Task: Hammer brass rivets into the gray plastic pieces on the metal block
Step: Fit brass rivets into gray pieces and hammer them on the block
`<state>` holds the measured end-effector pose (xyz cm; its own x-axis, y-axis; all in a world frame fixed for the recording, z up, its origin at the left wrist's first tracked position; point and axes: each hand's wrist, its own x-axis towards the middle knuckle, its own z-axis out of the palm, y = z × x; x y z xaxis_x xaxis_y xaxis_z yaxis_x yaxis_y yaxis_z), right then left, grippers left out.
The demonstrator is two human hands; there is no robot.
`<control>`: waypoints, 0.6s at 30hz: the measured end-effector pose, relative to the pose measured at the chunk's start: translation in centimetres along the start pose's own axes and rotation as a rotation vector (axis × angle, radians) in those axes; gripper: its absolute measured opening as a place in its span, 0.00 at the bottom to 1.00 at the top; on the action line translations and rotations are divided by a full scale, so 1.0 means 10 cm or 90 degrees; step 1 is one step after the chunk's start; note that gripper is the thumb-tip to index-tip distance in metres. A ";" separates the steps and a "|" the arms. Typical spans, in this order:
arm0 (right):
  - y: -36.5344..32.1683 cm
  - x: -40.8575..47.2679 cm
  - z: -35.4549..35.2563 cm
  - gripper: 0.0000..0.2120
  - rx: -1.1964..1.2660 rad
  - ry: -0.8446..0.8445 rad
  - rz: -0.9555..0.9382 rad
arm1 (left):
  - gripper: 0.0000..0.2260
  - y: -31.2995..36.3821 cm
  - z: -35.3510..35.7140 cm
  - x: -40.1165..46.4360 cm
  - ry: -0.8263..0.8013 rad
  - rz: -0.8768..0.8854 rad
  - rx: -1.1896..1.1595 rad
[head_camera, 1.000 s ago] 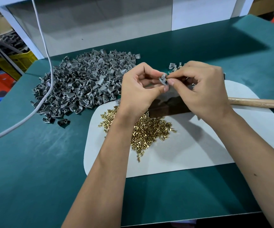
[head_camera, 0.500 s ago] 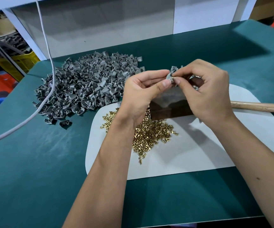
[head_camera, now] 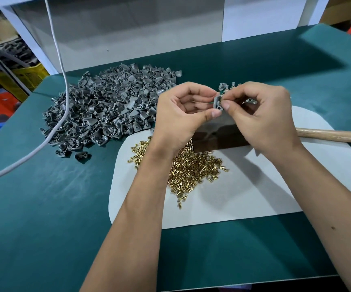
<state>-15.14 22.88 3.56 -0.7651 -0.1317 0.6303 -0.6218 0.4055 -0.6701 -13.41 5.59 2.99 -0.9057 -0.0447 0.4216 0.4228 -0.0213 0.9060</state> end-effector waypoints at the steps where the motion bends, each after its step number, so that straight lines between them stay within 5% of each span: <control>1: 0.00 0.00 0.00 0.03 0.003 -0.002 0.007 | 0.16 0.01 0.01 0.00 0.001 0.001 0.012; 18: 0.05 0.03 -0.03 0.06 0.001 -0.053 0.070 | 0.14 0.00 0.08 -0.01 0.009 0.000 0.167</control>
<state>-15.65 23.30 3.49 -0.8399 -0.1605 0.5184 -0.5334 0.4206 -0.7339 -13.33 6.37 2.91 -0.9042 -0.0582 0.4231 0.3990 0.2382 0.8855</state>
